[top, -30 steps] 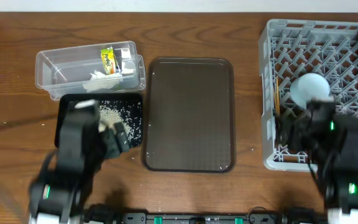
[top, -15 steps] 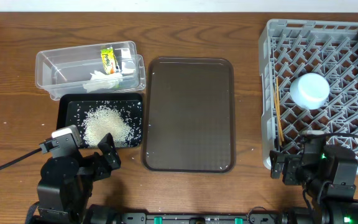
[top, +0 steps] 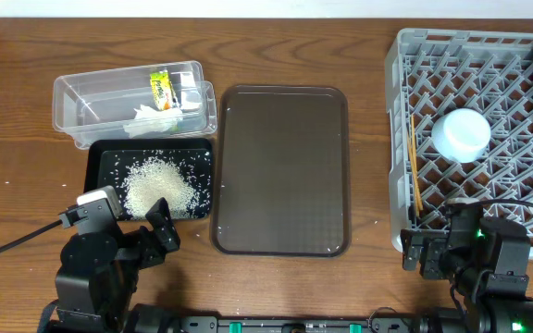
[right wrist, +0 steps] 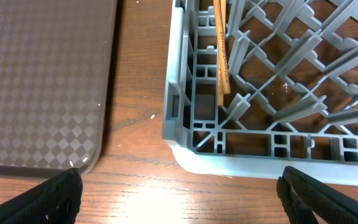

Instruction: Sort waste into correct bins and load items into the dishwasher rack

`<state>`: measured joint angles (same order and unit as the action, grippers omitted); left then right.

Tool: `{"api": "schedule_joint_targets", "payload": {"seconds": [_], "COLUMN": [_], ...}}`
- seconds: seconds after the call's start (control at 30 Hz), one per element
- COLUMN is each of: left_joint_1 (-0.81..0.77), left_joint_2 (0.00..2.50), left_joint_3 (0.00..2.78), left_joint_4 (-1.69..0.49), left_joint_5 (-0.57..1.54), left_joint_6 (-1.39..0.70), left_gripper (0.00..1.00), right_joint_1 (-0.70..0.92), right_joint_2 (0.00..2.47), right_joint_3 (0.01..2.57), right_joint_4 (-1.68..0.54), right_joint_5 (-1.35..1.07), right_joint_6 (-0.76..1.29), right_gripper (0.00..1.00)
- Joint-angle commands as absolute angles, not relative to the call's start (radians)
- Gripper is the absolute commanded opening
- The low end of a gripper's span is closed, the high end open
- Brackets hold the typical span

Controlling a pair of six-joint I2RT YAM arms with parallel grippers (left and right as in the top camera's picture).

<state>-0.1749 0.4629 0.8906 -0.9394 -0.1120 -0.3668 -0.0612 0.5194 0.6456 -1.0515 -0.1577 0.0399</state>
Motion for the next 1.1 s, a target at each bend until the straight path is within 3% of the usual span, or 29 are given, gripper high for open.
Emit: {"api": "schedule_joint_targets", "payload": {"seconds": [0.0,0.23,0.53,0.9,1.07], "left_joint_1": [-0.176,-0.176,-0.176,-0.176,-0.176], "left_joint_2": [0.462,0.462,0.462,0.462,0.462], "left_joint_3": [0.883,0.883,0.883,0.883,0.883], "left_joint_4": [-0.941,-0.941,-0.941,-0.941,-0.941], "left_joint_5": [-0.127,-0.127,-0.127,-0.127,-0.127], "left_joint_6": [-0.372,-0.372,-0.372,-0.372,-0.372], "left_gripper": [0.98,0.98,0.98,0.98,0.98], "right_joint_1": [-0.053,-0.051,-0.038,-0.011,0.000], "right_joint_2": [0.515,0.436,0.161,0.006,0.006], "right_joint_3": [0.639,0.622,0.569,0.218,0.099], "right_joint_4": [-1.051,-1.068,-0.994,-0.373,-0.107], "right_joint_5": [-0.162,-0.162,-0.131,-0.138,-0.138], "right_joint_6": [0.028,0.028,0.028,0.025,-0.095], "right_gripper": [0.99,0.99,0.99,0.99,0.99]}}
